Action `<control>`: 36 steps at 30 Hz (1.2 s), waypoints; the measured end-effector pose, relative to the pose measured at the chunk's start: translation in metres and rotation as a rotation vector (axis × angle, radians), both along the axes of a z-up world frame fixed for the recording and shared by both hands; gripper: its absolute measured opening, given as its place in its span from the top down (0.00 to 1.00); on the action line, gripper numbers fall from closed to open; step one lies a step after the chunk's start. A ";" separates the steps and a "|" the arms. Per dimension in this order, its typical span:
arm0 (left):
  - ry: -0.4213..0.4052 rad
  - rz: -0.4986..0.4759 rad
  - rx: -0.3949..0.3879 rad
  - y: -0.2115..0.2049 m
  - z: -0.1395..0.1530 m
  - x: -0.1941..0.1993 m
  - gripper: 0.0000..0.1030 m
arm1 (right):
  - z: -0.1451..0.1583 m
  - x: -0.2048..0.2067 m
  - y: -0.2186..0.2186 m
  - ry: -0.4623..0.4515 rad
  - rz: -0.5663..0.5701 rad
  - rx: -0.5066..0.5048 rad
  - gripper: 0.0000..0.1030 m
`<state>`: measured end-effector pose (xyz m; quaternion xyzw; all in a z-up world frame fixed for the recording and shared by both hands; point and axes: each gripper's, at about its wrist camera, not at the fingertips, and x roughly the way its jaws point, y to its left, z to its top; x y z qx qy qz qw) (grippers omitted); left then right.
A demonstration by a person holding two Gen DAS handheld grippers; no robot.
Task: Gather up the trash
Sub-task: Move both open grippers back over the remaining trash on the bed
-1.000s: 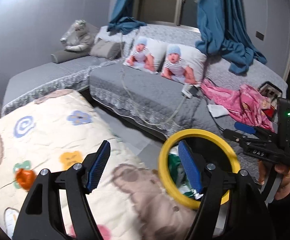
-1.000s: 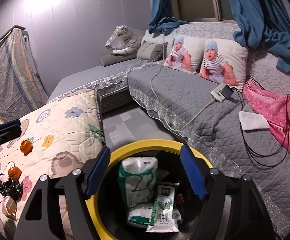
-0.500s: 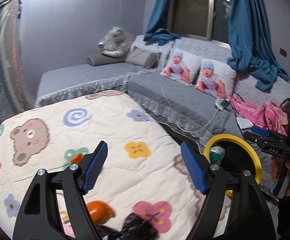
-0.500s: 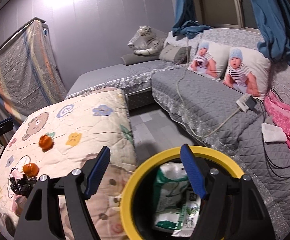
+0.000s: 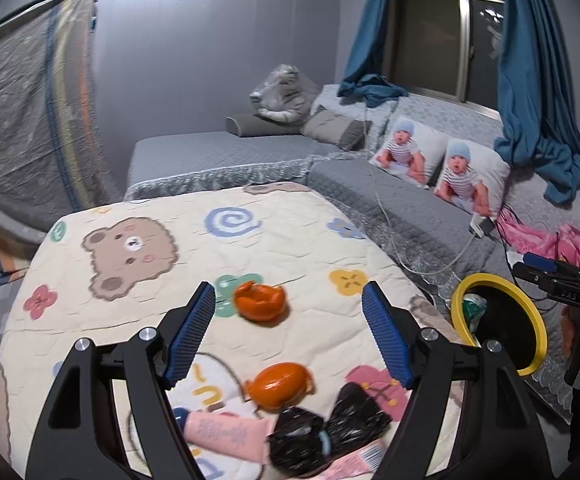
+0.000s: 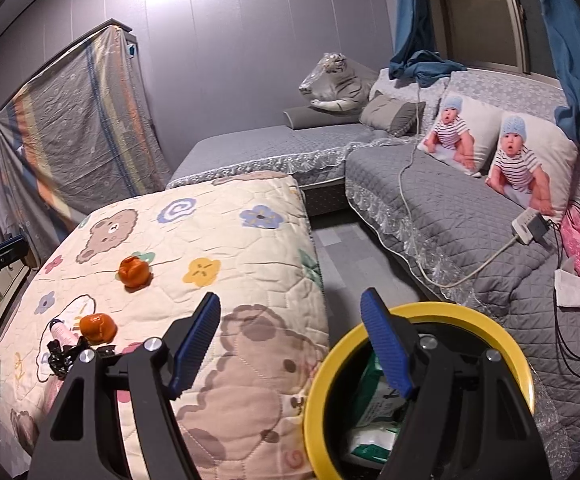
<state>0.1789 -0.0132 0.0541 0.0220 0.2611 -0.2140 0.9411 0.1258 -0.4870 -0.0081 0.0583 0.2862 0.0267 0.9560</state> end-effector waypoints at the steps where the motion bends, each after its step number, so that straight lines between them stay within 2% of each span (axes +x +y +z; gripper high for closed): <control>1: -0.004 0.011 0.000 0.007 0.000 -0.002 0.30 | 0.000 0.000 0.002 -0.001 0.003 -0.001 0.33; 10: -0.012 0.076 -0.007 0.049 -0.006 -0.016 0.26 | 0.002 0.001 0.028 -0.003 0.081 -0.011 0.33; 18: 0.021 0.092 -0.014 0.068 -0.024 -0.019 0.25 | -0.002 0.005 0.057 0.012 0.154 -0.032 0.33; 25: 0.039 0.085 -0.032 0.080 -0.035 -0.016 0.19 | -0.008 0.017 0.081 0.033 0.210 -0.052 0.33; 31: 0.054 -0.007 -0.015 0.076 -0.045 -0.015 0.14 | -0.013 0.030 0.100 0.050 0.256 -0.063 0.33; 36: 0.058 -0.147 0.022 0.062 -0.053 -0.012 0.13 | -0.019 0.049 0.114 0.080 0.302 -0.060 0.33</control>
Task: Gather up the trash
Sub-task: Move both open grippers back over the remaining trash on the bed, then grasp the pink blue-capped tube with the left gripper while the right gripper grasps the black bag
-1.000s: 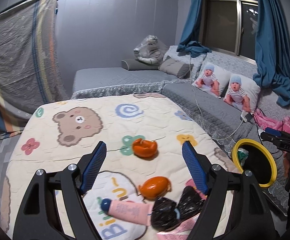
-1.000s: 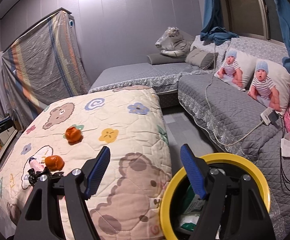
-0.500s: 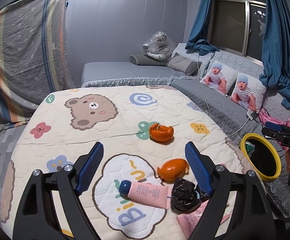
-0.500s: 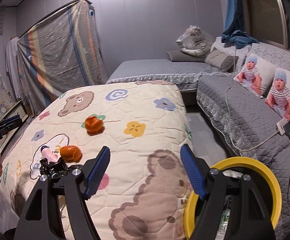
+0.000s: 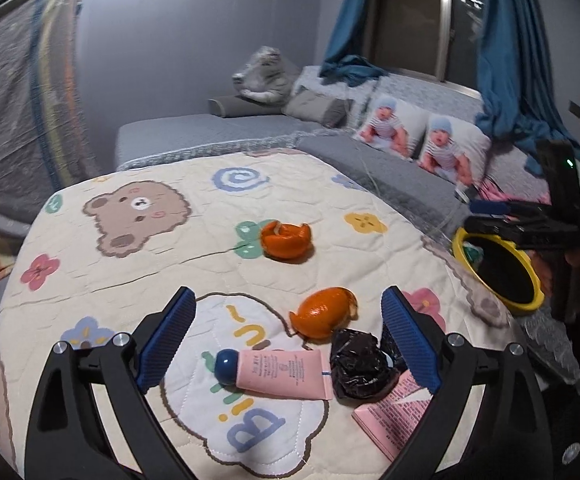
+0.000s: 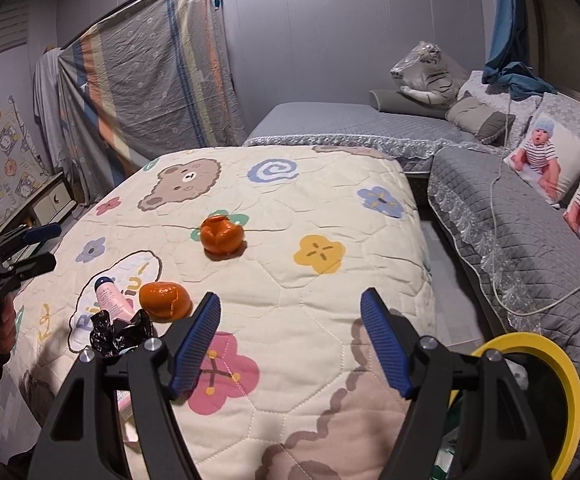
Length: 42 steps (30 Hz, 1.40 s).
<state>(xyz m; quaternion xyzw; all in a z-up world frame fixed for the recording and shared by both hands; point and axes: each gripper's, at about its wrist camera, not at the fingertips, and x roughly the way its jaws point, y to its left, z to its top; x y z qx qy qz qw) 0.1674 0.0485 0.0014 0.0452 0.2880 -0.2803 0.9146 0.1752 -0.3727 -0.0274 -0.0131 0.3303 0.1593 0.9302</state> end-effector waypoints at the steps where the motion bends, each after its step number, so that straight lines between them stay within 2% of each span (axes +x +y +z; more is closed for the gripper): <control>1: 0.003 -0.021 0.007 -0.003 -0.001 0.002 0.13 | -0.001 0.004 0.003 0.006 0.010 -0.001 0.33; 8: 0.024 -0.159 0.061 -0.026 -0.014 0.017 0.13 | -0.008 0.032 0.021 0.040 0.062 -0.010 0.33; 14: 0.044 -0.167 0.081 -0.041 -0.024 0.031 0.13 | -0.013 0.055 0.036 0.054 0.090 -0.017 0.33; 23: 0.090 -0.141 0.051 -0.055 -0.037 0.043 0.13 | -0.022 0.084 0.057 0.081 0.133 -0.019 0.33; 27: 0.074 -0.093 0.024 -0.049 -0.034 0.038 0.13 | -0.021 0.087 0.062 0.070 0.157 -0.011 0.33; 32: 0.093 0.068 -0.052 -0.013 -0.035 0.037 0.13 | -0.018 0.077 0.062 0.045 0.222 0.013 0.33; 37: 0.122 0.242 -0.073 0.028 -0.044 0.029 0.13 | -0.016 0.047 0.072 0.009 0.315 -0.010 0.33; 42: 0.164 0.322 -0.076 0.051 -0.053 0.021 0.13 | -0.023 0.014 0.091 0.050 0.415 -0.043 0.33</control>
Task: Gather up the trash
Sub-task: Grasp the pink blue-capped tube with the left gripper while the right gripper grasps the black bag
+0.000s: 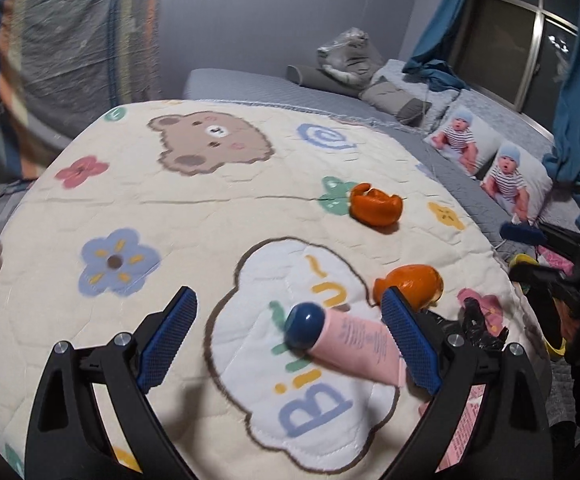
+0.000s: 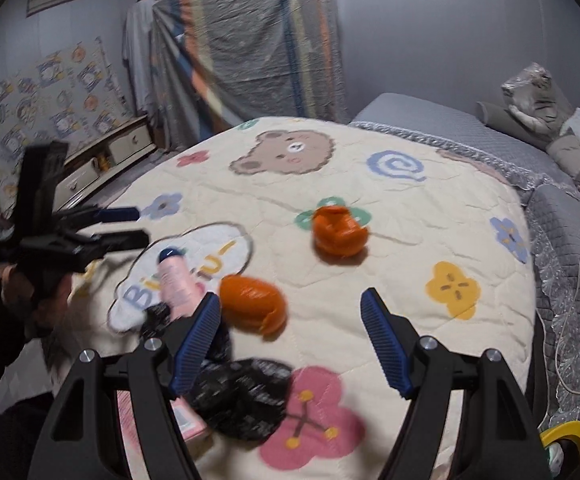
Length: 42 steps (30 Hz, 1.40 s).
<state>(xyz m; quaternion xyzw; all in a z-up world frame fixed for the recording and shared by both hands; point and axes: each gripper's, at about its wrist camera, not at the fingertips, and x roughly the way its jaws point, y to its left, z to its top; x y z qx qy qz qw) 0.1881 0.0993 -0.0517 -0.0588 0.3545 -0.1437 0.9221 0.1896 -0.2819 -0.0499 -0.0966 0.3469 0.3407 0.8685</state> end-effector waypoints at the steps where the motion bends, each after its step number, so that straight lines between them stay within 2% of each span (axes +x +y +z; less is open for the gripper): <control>1: 0.006 0.004 -0.003 0.002 -0.002 -0.002 0.13 | -0.001 -0.005 0.002 0.002 0.012 -0.005 0.33; 9: 0.034 0.063 -0.048 -0.003 -0.004 -0.012 0.13 | -0.008 -0.040 0.033 0.007 0.147 -0.042 0.34; 12: 0.065 0.091 -0.075 -0.003 -0.010 -0.008 0.13 | -0.012 -0.046 0.045 0.001 0.181 -0.072 0.38; 17: 0.115 0.092 -0.144 -0.006 -0.018 -0.005 0.15 | -0.020 -0.043 0.056 0.031 0.201 -0.088 0.41; 24: 0.187 0.108 -0.195 -0.016 -0.029 0.003 0.21 | -0.030 -0.030 0.061 0.066 0.195 -0.092 0.46; 36: 0.248 0.156 -0.191 -0.031 -0.042 0.027 0.21 | -0.045 -0.020 0.070 0.105 0.222 -0.103 0.47; 40: 0.259 0.181 -0.160 -0.034 -0.048 0.034 0.29 | -0.051 -0.012 0.073 0.131 0.220 -0.110 0.49; 42: 0.255 0.194 -0.118 -0.039 -0.050 0.035 0.32 | -0.053 -0.009 0.075 0.139 0.225 -0.112 0.51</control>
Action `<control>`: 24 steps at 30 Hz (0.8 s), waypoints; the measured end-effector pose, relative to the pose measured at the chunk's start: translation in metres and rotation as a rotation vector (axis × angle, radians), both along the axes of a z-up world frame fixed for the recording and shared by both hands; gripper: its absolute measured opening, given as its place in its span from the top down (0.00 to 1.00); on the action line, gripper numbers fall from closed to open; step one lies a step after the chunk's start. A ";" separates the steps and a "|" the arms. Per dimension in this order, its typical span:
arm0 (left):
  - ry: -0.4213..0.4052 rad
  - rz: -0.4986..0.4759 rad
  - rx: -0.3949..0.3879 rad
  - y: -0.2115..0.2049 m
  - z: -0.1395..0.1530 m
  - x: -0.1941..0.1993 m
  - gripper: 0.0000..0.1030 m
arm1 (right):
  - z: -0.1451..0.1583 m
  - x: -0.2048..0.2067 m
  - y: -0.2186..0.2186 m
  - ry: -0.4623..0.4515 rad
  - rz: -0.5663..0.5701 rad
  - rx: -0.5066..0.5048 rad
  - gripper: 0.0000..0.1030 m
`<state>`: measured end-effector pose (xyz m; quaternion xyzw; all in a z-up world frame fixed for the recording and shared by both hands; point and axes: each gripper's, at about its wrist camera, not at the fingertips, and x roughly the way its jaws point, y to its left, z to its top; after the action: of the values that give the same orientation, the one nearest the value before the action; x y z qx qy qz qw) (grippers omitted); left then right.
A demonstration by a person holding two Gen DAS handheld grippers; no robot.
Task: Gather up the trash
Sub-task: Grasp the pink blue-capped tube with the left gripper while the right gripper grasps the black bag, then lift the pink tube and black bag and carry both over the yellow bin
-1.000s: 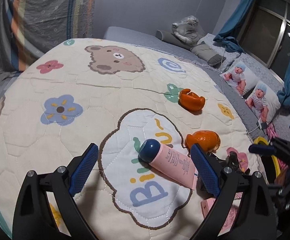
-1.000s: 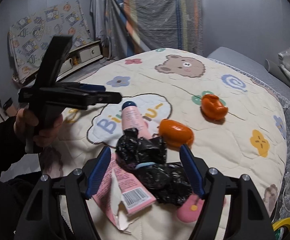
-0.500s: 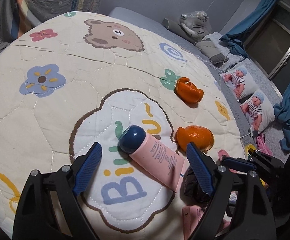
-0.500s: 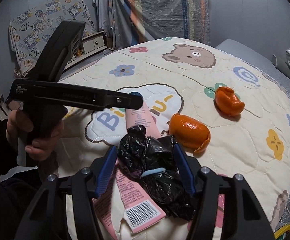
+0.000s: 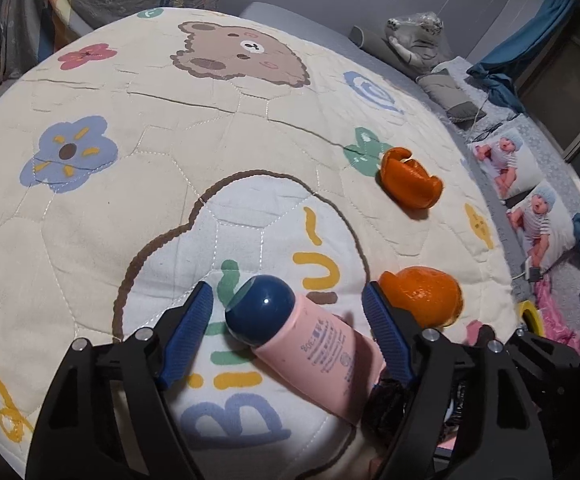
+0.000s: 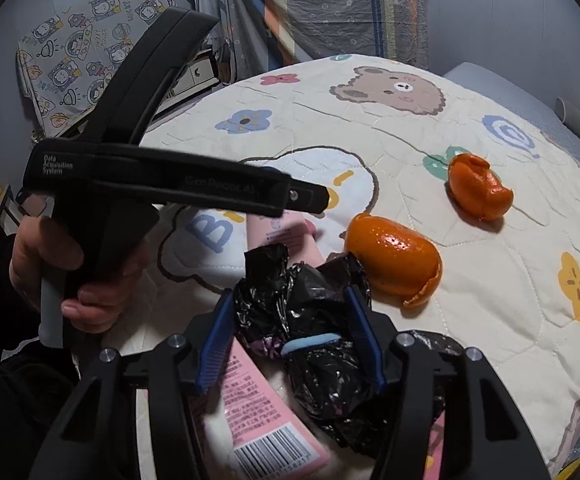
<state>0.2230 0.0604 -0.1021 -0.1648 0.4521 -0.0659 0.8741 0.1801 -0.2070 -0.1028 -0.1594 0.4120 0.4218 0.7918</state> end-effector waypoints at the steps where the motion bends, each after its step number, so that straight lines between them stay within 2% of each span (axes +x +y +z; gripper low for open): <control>1: -0.005 0.003 0.020 -0.003 0.000 -0.001 0.35 | 0.000 0.000 0.001 0.001 0.003 -0.001 0.53; 2: -0.006 0.008 0.037 -0.004 0.000 -0.001 0.39 | 0.000 0.001 0.001 0.003 0.006 -0.002 0.55; 3: -0.007 0.013 0.054 -0.005 0.000 -0.001 0.48 | 0.000 0.001 0.002 0.009 0.009 0.000 0.58; 6: -0.011 0.026 0.036 0.000 0.000 -0.002 0.54 | 0.000 0.002 0.001 0.017 0.012 0.007 0.64; 13: -0.022 0.043 -0.018 0.008 0.002 -0.004 0.61 | 0.005 0.003 -0.006 0.012 -0.010 0.032 0.72; 16: -0.039 0.042 -0.049 0.011 0.008 -0.007 0.63 | 0.009 0.003 -0.011 0.002 -0.026 0.041 0.73; 24: -0.081 0.030 -0.064 0.011 0.017 -0.016 0.66 | 0.030 0.000 -0.034 -0.031 -0.086 0.095 0.73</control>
<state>0.2072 0.0719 -0.0853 -0.1966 0.4117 -0.0738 0.8868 0.1805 -0.2410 -0.0728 -0.1103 0.3859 0.4037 0.8221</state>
